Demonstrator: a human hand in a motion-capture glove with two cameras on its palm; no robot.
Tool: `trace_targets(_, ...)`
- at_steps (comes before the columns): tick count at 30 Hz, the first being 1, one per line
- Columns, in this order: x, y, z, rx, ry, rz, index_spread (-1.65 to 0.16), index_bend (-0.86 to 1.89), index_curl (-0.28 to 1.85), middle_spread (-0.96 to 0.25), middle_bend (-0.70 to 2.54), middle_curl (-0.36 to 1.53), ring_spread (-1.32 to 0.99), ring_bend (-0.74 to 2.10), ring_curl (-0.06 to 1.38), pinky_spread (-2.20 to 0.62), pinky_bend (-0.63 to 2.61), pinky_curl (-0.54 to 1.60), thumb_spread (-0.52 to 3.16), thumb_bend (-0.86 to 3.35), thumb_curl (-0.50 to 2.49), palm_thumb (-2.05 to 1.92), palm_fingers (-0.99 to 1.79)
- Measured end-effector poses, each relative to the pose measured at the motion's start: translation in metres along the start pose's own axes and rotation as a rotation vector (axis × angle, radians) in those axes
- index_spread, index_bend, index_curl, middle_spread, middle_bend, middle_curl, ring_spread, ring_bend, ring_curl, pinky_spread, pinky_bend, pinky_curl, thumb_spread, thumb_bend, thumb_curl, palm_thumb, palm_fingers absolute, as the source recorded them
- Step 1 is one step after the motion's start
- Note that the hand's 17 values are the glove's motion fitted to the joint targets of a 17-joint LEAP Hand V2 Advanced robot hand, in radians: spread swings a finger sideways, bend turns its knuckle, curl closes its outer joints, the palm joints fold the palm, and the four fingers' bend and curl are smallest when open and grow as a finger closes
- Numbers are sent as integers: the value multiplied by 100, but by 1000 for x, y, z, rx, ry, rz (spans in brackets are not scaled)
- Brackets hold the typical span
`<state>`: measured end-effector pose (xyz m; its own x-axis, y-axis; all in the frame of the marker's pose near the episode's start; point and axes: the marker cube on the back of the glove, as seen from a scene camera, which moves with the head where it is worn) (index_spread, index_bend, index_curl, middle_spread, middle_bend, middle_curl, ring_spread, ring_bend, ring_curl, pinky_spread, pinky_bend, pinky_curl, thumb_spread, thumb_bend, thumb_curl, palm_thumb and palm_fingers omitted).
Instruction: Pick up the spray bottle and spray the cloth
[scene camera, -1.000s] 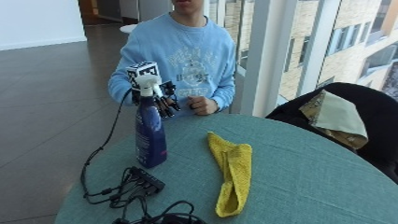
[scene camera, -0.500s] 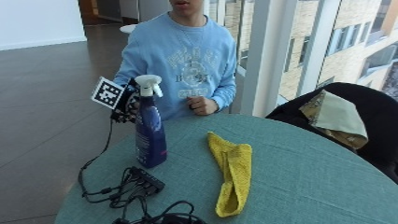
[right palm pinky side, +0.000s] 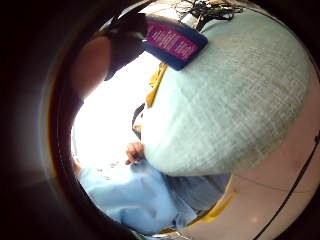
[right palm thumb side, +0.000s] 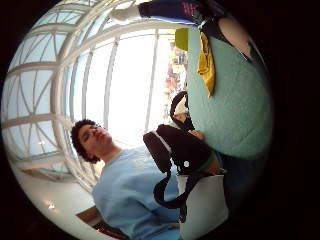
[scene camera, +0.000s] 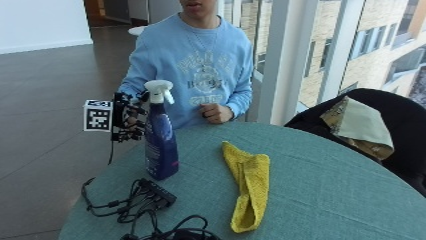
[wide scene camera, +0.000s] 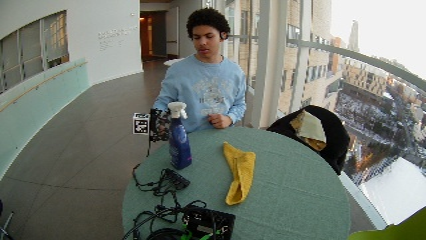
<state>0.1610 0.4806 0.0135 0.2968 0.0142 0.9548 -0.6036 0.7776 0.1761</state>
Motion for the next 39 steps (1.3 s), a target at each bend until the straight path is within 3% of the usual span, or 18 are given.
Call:
trace_targets(16,7,-65,-6,29,25,33,-40,16,33,-4,17,35,3,19,30,24,22,31,106,0,29,57,51)
trace_targets(32,7,-146,11,-61,-11,-2,-40,14,31,-4,21,35,4,20,28,24,26,34,105,-1,31,65,52)
trace_targets(39,4,-161,21,-11,54,-82,-40,8,28,-5,22,36,4,24,30,24,31,35,100,-1,33,72,55)
